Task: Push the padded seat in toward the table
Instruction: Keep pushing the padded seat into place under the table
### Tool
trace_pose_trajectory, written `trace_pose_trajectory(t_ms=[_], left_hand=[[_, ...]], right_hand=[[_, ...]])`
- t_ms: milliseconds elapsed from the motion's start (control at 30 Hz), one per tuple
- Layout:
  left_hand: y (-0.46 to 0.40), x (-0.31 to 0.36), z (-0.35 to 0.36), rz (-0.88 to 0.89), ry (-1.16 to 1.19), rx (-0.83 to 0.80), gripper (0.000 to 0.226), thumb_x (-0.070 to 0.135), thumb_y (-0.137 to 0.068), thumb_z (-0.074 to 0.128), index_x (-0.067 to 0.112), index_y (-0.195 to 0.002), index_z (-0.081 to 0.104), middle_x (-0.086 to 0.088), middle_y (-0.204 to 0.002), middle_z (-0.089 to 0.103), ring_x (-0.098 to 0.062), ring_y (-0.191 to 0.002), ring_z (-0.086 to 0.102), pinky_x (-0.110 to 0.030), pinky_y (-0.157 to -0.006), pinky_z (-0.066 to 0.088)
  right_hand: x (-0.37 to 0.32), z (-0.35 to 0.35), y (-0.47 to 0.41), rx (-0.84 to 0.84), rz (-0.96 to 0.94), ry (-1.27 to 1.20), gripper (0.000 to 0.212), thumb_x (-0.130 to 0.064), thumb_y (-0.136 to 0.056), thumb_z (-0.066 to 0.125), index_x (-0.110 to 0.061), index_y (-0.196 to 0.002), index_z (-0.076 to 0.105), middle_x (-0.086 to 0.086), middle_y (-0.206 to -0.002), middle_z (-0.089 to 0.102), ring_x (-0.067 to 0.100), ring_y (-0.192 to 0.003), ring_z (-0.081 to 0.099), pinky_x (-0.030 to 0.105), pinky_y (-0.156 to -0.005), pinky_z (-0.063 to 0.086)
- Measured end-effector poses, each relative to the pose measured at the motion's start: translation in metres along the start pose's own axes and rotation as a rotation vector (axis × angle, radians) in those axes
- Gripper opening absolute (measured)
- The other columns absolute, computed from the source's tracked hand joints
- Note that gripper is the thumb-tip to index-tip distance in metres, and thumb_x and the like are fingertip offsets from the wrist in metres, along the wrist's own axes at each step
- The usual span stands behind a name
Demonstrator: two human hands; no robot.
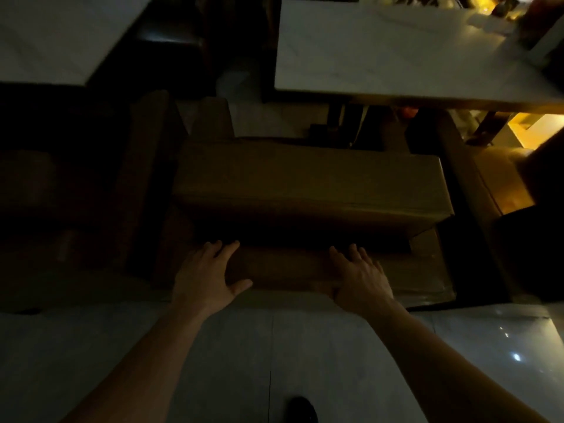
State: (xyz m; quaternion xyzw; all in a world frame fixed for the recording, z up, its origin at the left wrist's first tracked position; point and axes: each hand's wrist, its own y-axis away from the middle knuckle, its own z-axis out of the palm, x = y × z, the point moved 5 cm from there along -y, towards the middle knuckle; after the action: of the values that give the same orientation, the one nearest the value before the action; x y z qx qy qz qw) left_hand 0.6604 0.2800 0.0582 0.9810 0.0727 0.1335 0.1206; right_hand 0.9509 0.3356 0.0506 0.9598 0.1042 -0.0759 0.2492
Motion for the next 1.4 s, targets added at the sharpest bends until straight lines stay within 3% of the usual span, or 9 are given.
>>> trace_pose_trajectory(t_ms=[333,733,867,1000,1133,1200,1400], left_hand=[[0.05,-0.13,-0.084,-0.011,0.021,0.087,0.094,0.084,-0.075,0.045,0.041,-0.152,0.013,0.001,-0.163,0.016,-0.021,-0.149,0.01,-0.045,-0.121,0.012],[0.138,-0.421,-0.174,-0.084,0.045,0.17,0.093,0.083,-0.077,0.044,0.043,-0.152,0.006,0.002,-0.164,0.01,-0.02,-0.15,0.005,-0.046,-0.121,0.008],[0.149,-0.499,-0.181,-0.147,0.077,0.189,0.093,0.081,-0.077,0.047,0.043,-0.152,0.007,0.003,-0.164,0.01,-0.02,-0.149,0.005,-0.047,-0.119,0.009],[0.153,-0.574,-0.173,-0.184,0.066,0.205,0.092,0.08,-0.078,0.047,0.042,-0.152,0.008,0.002,-0.163,0.012,-0.021,-0.15,0.006,-0.046,-0.12,0.011],[0.15,-0.645,-0.169,-0.226,0.071,0.223,0.093,0.077,-0.077,0.052,0.041,-0.152,0.011,0.001,-0.163,0.015,-0.021,-0.15,0.008,-0.047,-0.12,0.011],[0.142,-0.68,-0.169,-0.231,0.059,0.238,0.093,0.076,-0.076,0.054,0.041,-0.152,0.015,0.0,-0.162,0.019,-0.022,-0.149,0.01,-0.046,-0.12,0.012],[0.104,-0.776,-0.165,-0.218,0.034,0.237,0.094,0.072,-0.076,0.061,0.038,-0.152,0.018,-0.003,-0.162,0.02,-0.024,-0.149,0.01,-0.046,-0.119,0.013]], right_hand=[[-0.168,-0.013,0.011,-0.02,-0.073,0.037,0.105,-0.092,-0.072,0.039,-0.037,-0.156,0.006,0.011,-0.167,0.003,0.035,-0.153,0.003,0.056,-0.121,0.013],[-0.484,0.022,0.043,0.064,-0.219,0.059,0.096,-0.085,-0.079,0.042,-0.038,-0.156,0.009,0.009,-0.166,0.009,0.033,-0.152,0.01,0.052,-0.121,0.02],[-0.566,0.036,0.029,0.055,-0.292,0.079,0.09,-0.068,-0.085,0.056,-0.041,-0.154,0.006,0.009,-0.166,0.008,0.034,-0.152,0.009,0.054,-0.121,0.019],[-0.627,0.06,0.006,0.049,-0.329,0.087,0.09,-0.075,-0.084,0.049,-0.038,-0.155,0.007,0.006,-0.166,0.008,0.034,-0.152,0.009,0.055,-0.121,0.019],[-0.669,0.087,-0.021,0.012,-0.305,0.124,0.092,-0.052,-0.089,0.06,-0.038,-0.156,0.0,0.008,-0.167,-0.002,0.033,-0.153,-0.001,0.052,-0.123,0.012],[-0.691,0.098,-0.035,0.038,-0.303,0.129,0.093,-0.05,-0.089,0.061,-0.036,-0.157,-0.001,0.011,-0.167,-0.002,0.034,-0.153,-0.002,0.052,-0.124,0.009],[-0.745,0.139,-0.078,0.083,-0.237,0.18,0.103,-0.061,-0.086,0.06,-0.037,-0.155,-0.014,0.016,-0.165,-0.012,0.037,-0.151,-0.015,0.058,-0.122,0.004]])
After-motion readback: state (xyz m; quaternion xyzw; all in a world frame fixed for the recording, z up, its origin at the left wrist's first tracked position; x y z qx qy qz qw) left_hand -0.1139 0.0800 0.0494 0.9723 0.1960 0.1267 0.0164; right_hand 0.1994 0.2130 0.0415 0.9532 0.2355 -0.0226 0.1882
